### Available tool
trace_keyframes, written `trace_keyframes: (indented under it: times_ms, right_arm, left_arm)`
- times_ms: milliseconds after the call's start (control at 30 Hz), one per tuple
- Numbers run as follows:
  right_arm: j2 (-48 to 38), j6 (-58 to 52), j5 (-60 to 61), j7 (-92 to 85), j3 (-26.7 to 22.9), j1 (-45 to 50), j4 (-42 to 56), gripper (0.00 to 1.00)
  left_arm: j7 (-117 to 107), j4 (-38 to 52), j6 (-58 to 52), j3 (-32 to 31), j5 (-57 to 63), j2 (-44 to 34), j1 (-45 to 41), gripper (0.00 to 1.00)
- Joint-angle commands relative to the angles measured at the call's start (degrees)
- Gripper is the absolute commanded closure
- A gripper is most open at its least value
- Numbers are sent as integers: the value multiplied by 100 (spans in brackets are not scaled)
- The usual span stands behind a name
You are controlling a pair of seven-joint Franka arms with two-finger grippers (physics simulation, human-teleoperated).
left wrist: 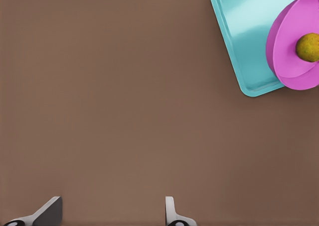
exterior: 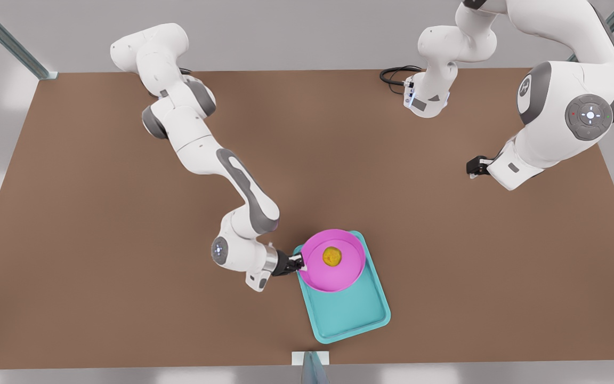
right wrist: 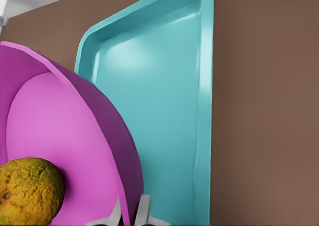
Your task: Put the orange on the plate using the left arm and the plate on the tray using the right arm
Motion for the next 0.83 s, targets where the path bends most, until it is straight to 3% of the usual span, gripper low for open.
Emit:
trace_keyframes:
  times_ms: [0, 33, 67, 300, 333, 367, 433, 500, 533, 567, 667, 800]
  right_arm:
    - [85, 31, -26, 41, 46, 0, 114, 79]
    - [77, 22, -26, 32, 55, 0, 106, 4]
    - [76, -31, -26, 32, 64, 0, 97, 0]
    - [-143, -425, -43, 32, 82, -87, 44, 0]
    - [-678, -2180, -166, 67, -426, -176, -97, 0]
    - [-1013, -4115, -990, -169, -1728, -88, -97, 0]
    - [-2111, -5163, -3672, -1049, -1870, -131, -149, 0]
    - [-3245, -6148, -3840, -961, -2317, -114, -228, 0]
    - [-3842, -6148, -3866, -944, -2327, -184, -465, 0]
    - [-4826, -5999, -3998, -891, -2283, -211, -1616, 0]
    - [-6119, -5191, -4130, -715, -1597, -817, -3215, 0]
    - [-6577, -5067, -4139, -513, -1413, -1011, -3779, 0]
  left_arm:
    - [-25, 3, -17, -1, 5, -6, 0, 0]
    - [-25, 3, -17, 8, 5, -6, 0, 0]
    - [-25, 3, -17, -1, 5, -6, 0, 0]
    - [-25, 11, 0, -1, -4, 3, 9, 0]
    - [-25, 11, 9, -1, 5, 11, 9, 0]
    - [-33, 204, 9, -1, 5, 134, 0, 0]
    - [-148, 319, -43, -1, 14, 196, 0, 0]
    - [-156, 319, -43, -1, 14, 196, 0, 0]
    - [-148, 319, -52, -1, 13, 196, 0, 0]
    - [-148, 319, -52, -1, 13, 187, 0, 0]
    - [-148, 319, -149, -1, 14, 170, -8, 0]
    - [-121, 328, -123, -1, 14, 187, 0, 0]
